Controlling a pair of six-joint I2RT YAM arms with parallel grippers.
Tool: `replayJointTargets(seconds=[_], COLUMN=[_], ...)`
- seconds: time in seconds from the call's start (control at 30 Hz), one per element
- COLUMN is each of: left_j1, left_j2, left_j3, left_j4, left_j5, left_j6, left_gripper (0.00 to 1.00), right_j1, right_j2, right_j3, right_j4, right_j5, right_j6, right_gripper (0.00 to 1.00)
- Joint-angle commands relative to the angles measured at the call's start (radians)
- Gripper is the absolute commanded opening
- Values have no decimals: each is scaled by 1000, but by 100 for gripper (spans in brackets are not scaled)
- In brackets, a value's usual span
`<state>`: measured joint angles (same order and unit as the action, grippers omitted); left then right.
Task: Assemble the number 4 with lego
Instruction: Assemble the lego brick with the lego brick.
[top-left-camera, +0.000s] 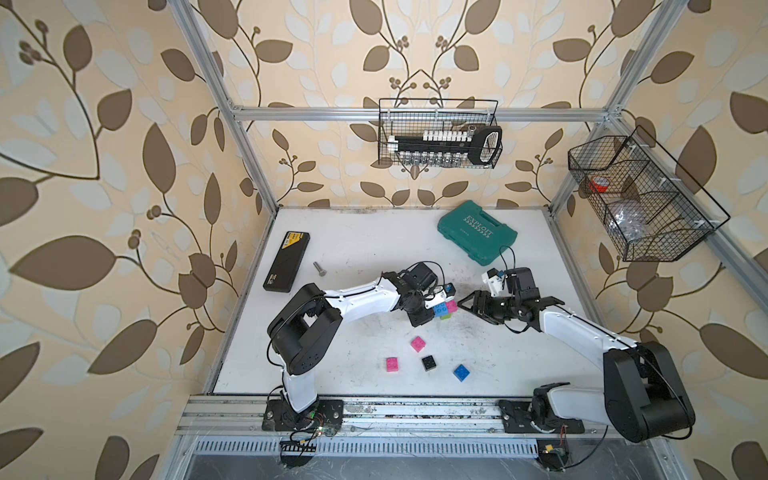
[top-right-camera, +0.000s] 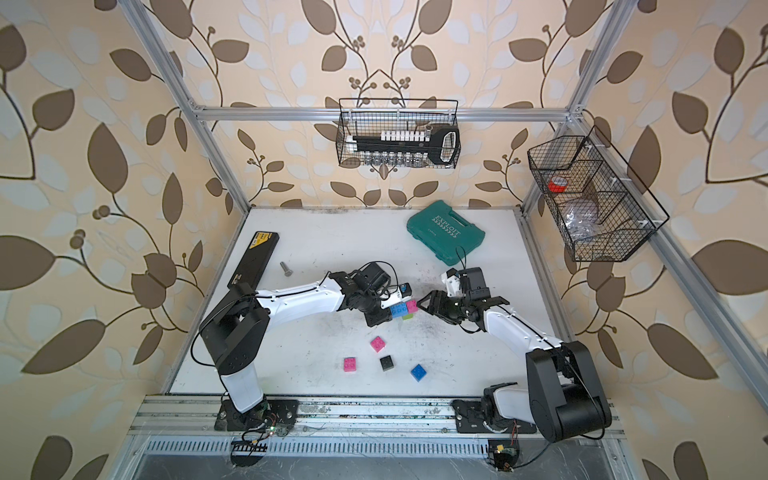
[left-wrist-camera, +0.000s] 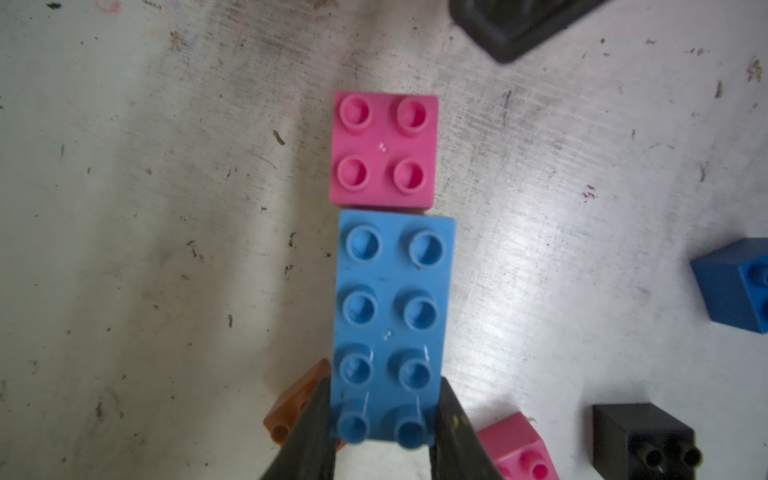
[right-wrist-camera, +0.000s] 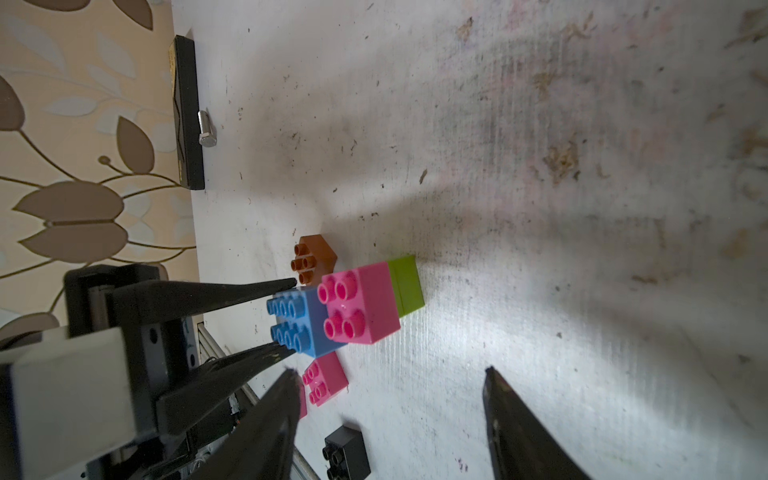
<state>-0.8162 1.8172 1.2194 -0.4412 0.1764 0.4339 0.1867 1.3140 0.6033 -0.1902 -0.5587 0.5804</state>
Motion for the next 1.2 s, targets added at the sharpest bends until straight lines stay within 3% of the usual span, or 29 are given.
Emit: replayJointTargets(seconds=[0.0, 0.27, 1.17], left_j1=[8, 8, -9], left_j2=[15, 36, 47], left_j3=[49, 74, 136], left_j4=[-43, -65, -154], left_j5=[1, -22, -30], left_j6=[-22, -45, -84], left_gripper=[0, 0, 0], right_j1=[-3, 0, 75], right_j2=[0, -1, -8], right_j3=[-21, -45, -83], right_j4=[11, 50, 179], right_j5=[-17, -27, 20], right_j6=[6, 24, 83], right_gripper=[66, 61, 62])
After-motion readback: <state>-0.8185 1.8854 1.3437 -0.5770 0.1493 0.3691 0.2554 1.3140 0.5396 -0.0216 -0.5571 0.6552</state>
